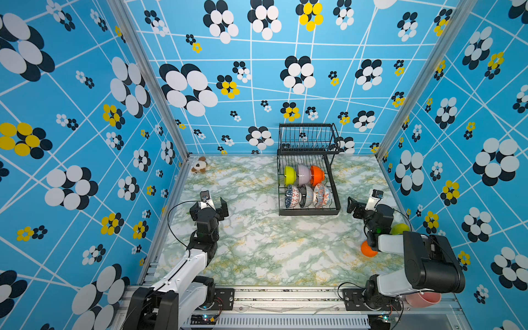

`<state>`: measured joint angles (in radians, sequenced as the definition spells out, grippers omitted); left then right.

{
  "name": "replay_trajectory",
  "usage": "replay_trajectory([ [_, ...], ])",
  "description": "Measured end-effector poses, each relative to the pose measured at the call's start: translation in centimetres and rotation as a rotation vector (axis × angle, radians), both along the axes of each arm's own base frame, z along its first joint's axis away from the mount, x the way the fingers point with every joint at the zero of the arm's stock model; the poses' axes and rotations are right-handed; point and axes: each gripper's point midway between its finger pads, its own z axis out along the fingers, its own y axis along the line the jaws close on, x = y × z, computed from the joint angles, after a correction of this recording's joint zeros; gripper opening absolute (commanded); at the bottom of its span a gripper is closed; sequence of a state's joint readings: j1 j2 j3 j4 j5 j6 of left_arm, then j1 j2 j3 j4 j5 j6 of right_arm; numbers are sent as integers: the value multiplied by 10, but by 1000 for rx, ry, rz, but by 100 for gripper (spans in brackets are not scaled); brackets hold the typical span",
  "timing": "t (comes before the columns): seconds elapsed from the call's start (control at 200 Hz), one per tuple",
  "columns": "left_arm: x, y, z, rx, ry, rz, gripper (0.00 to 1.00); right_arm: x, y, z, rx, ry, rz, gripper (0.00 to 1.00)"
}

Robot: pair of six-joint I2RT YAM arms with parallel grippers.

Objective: Load bowls into a dish rack
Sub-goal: Reset both arms

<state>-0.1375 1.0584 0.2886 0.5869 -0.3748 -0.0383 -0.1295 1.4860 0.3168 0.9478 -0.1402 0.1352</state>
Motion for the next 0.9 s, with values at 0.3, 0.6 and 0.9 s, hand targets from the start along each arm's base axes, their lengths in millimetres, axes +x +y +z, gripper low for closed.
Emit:
replay_trajectory([
  [0.3,19,-17,-28,-6,32,-91,99,5,19,-14,-66,23,73,99],
  [0.6,33,-17,-49,-6,39,-131,99,7,18,-9,-71,0,69,99],
  [0.9,54,-10,-58,-25,66,-125,99,7,18,-8,-71,-2,69,100],
])
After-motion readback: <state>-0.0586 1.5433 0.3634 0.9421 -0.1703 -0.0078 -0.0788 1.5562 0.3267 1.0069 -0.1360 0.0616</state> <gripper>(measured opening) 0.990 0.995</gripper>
